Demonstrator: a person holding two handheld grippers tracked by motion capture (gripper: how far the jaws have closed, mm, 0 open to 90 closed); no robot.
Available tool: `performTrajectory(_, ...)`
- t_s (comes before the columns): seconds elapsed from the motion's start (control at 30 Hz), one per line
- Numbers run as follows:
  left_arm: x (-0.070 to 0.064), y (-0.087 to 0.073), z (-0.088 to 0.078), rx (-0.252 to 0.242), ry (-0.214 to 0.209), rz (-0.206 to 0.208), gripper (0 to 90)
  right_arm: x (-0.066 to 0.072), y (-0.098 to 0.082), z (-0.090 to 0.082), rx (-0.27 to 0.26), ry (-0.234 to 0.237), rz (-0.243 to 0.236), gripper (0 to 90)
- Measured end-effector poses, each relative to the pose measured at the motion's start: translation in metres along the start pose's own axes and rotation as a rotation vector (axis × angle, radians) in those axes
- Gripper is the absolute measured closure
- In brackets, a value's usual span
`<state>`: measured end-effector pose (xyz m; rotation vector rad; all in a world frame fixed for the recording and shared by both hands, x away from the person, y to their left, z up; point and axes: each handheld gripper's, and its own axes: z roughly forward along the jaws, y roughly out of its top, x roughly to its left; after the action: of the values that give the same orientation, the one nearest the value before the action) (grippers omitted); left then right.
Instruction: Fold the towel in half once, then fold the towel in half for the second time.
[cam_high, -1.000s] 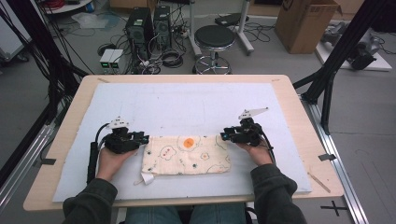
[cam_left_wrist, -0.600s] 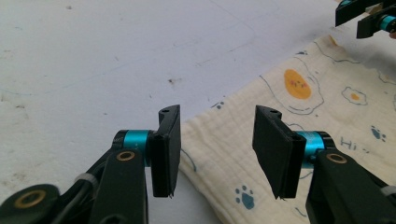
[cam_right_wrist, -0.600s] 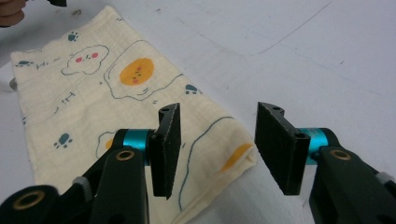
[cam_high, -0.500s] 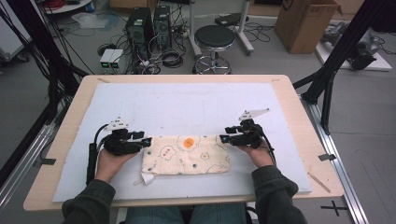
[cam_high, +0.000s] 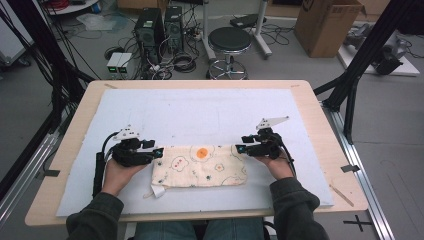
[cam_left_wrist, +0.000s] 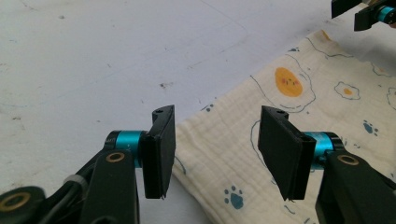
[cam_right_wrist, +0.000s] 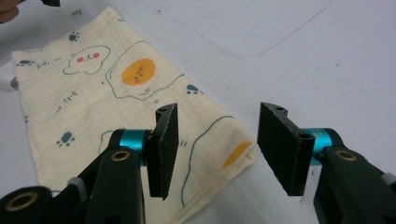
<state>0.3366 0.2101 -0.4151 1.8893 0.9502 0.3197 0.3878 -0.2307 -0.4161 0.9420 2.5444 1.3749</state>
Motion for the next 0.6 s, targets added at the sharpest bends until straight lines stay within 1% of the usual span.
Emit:
performTrajectory(0.1,0.003,-0.001,0.003,0.0,0.004,-0.008,45.1,-0.002,0.0,0.001,0.003,-0.001,0.006,48.0)
performTrajectory(0.13,0.004,-0.001,0.004,0.005,0.006,-0.014,45.3,-0.002,0.0,0.001,0.006,0.0,0.017,48.0)
performTrajectory(0.2,0.006,-0.001,0.007,0.004,0.005,-0.024,45.7,-0.004,0.0,0.003,0.01,-0.001,0.011,48.0)
performTrajectory(0.33,0.011,-0.002,0.012,0.014,0.011,-0.041,46.3,-0.007,0.001,0.007,0.011,-0.003,0.021,47.9)
performTrajectory(0.4,0.012,-0.003,0.013,0.014,0.007,-0.051,46.3,-0.008,0.001,0.008,0.015,-0.003,0.022,47.9)
performTrajectory(0.43,0.013,-0.003,0.014,0.016,0.008,-0.055,46.3,-0.008,0.001,0.009,0.018,-0.002,0.029,47.9)
performTrajectory(0.57,0.016,-0.004,0.016,0.025,0.01,-0.063,46.4,-0.01,0.001,0.01,0.014,0.003,0.035,47.9)
performTrajectory(0.6,0.016,-0.004,0.016,0.025,0.013,-0.07,46.4,-0.011,0.0,0.011,0.016,0.0,0.034,47.8)
